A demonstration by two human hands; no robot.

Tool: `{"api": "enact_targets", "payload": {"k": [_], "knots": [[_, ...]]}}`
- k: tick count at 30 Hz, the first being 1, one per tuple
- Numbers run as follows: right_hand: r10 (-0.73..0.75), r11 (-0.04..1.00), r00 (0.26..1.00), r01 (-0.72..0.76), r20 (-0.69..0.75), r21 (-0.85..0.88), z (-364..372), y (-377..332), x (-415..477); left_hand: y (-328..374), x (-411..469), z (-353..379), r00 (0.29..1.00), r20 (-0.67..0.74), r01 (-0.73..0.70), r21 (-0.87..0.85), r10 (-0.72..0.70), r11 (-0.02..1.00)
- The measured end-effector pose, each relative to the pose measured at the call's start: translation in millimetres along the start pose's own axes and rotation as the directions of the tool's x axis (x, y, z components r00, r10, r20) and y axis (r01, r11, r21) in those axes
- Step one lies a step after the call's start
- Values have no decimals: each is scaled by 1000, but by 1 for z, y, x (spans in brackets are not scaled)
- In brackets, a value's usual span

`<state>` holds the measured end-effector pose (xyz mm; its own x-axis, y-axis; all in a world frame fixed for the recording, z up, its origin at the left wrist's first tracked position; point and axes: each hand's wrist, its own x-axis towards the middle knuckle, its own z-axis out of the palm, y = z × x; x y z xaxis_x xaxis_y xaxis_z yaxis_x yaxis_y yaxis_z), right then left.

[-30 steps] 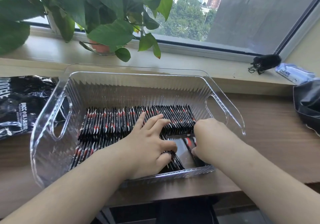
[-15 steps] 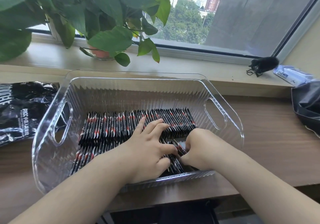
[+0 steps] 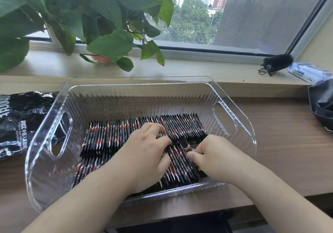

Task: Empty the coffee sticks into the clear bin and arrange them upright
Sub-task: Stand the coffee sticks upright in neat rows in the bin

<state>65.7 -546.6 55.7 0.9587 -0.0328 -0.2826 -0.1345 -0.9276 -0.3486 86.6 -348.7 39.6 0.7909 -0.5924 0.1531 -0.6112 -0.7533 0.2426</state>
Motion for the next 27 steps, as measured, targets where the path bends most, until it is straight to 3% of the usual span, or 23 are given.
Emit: {"api": "enact_targets", "payload": {"k": [12,19,27], "knots": [[-30,999,999,29,23,46,2,-1,1,-3,2,6,999,42,-6,87,2,996],[-61,996,990,69,-124,56,3,-1,4,-3,3,2,996,-3,92,95,-92,991],[-32,999,999,32,-5,40,2,-4,7,-5,2,4,979,55,193,94,-199,977]]}}
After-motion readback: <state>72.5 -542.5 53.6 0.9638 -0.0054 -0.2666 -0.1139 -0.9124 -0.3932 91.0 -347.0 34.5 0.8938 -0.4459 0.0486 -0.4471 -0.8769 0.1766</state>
